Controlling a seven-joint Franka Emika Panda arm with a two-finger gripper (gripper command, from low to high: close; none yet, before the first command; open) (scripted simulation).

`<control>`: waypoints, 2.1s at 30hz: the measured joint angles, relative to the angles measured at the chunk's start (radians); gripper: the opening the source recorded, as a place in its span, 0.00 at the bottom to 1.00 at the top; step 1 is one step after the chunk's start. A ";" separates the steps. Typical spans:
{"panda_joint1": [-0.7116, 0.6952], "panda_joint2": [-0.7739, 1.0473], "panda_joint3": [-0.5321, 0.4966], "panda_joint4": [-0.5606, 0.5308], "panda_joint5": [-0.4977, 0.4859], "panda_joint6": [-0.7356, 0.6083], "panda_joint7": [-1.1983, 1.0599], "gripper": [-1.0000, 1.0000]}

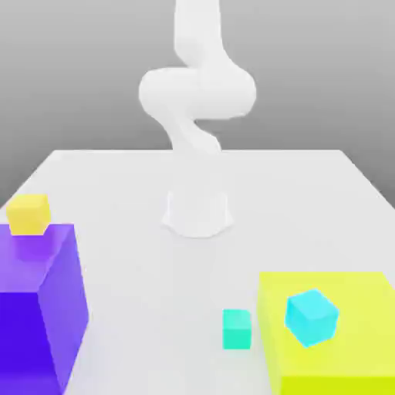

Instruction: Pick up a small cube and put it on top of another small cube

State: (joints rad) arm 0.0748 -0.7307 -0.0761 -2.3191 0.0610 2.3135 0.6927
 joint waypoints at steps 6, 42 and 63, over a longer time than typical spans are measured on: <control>0.166 0.171 -0.173 -0.046 0.164 0.032 -0.274 0.50; 0.532 0.863 -0.341 -0.377 0.392 0.436 -1.453 0.50; 0.374 1.063 -0.100 -0.373 0.372 0.694 -1.596 0.00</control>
State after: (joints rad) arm 0.4484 0.3326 -0.1763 -2.6923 0.4334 3.0076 -0.9034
